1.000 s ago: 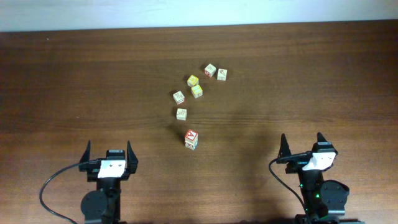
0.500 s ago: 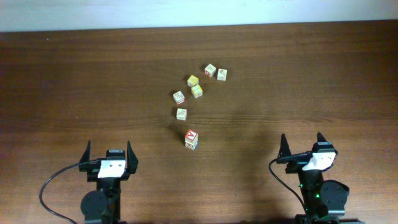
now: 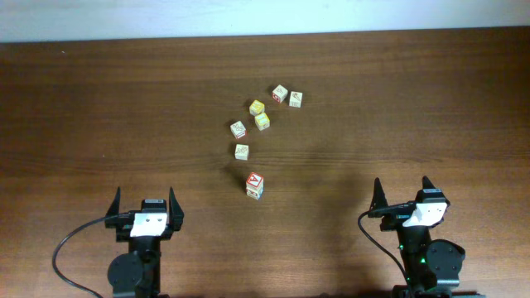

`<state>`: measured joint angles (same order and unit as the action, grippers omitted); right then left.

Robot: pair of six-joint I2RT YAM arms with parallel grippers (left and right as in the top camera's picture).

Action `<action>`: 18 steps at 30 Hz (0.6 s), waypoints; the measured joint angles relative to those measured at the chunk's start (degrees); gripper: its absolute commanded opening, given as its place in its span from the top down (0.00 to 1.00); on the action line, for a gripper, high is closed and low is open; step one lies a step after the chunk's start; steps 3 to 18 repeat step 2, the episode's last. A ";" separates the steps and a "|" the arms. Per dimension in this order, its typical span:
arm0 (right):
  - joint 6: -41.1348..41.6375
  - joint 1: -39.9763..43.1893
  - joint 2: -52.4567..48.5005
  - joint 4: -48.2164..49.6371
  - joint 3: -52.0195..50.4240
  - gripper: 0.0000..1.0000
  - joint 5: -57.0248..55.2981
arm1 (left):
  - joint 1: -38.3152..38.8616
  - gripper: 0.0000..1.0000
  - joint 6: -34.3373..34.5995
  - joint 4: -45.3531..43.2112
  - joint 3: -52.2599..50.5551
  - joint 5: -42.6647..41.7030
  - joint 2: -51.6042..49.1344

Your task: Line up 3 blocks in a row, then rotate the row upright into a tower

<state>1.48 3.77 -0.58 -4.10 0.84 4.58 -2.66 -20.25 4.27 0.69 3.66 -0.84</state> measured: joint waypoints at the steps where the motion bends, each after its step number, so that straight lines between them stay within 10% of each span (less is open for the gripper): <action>1: 0.07 0.00 0.00 0.00 0.00 0.02 0.00 | 0.00 0.01 0.00 0.00 0.00 0.00 0.00; 18: 0.04 0.00 0.00 0.00 0.00 0.01 0.00 | 0.00 0.01 0.00 0.02 0.00 0.00 0.00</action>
